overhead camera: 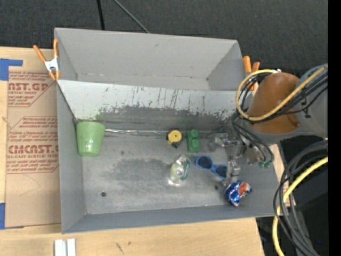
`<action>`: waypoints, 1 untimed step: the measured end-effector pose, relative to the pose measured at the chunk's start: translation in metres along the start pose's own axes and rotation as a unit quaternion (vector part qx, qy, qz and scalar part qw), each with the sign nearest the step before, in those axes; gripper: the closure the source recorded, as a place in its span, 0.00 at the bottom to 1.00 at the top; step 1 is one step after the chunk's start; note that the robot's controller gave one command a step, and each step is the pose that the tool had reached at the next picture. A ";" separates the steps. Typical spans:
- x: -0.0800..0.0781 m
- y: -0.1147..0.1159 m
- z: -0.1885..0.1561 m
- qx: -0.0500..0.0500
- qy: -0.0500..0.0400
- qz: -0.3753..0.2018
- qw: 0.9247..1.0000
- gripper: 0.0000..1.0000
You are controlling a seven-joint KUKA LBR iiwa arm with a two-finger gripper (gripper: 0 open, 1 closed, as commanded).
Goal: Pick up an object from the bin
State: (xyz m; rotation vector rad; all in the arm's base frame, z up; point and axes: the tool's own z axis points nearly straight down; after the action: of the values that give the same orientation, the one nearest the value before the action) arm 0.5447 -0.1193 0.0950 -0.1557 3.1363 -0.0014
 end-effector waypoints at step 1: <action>0.005 -0.009 0.023 -0.004 -0.006 -0.019 1.000 0.00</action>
Offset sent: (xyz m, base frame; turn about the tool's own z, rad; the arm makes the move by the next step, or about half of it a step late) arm -0.0091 -0.0150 -0.0250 -0.0416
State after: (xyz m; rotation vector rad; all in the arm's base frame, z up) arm 0.5403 -0.1286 0.0724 -0.2160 3.1212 0.0111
